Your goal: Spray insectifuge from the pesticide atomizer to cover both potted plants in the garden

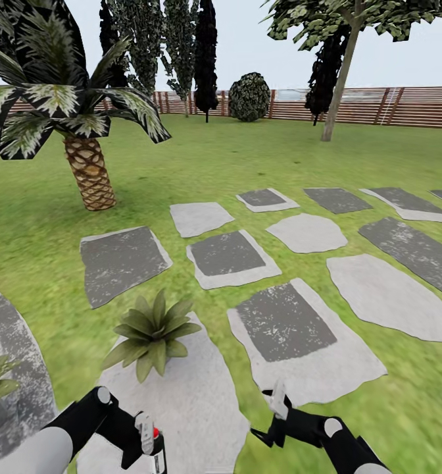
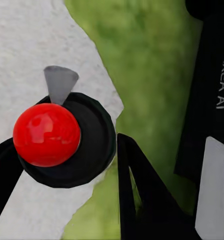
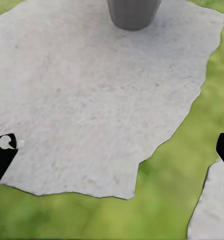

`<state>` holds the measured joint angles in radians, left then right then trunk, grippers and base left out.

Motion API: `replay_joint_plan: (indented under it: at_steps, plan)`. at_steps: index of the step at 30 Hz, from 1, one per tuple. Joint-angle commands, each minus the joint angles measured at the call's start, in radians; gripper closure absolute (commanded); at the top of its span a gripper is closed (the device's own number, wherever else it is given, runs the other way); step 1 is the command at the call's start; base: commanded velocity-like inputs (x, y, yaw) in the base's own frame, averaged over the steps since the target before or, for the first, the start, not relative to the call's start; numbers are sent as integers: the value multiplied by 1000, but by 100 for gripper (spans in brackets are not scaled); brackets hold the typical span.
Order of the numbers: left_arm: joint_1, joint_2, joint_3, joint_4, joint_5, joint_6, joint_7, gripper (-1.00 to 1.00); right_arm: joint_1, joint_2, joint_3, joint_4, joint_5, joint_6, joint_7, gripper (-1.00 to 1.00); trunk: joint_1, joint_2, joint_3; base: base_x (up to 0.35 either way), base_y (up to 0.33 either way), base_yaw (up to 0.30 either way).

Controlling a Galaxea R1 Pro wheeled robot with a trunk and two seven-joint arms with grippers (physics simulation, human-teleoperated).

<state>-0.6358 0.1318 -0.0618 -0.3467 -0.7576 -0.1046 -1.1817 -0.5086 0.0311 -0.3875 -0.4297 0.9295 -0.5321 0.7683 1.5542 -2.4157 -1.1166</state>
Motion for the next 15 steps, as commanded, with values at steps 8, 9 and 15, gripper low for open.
replay_joint_plan:
  at_steps: [8,9,15]
  plan:
    - [1,-44,-9,-47,-9,-9,-2,100,-1,7,-7,21,8,-4,23,-100,0,0,-1,0,-240,0]
    - [1,-44,-11,-52,-9,-9,-2,100,-1,8,-6,15,8,-4,29,-100,0,0,-1,0,-270,0]
    - [2,-52,-17,-359,-22,57,-125,100,-1,26,28,-182,6,1,192,100,0,0,-1,-74,-164,0]
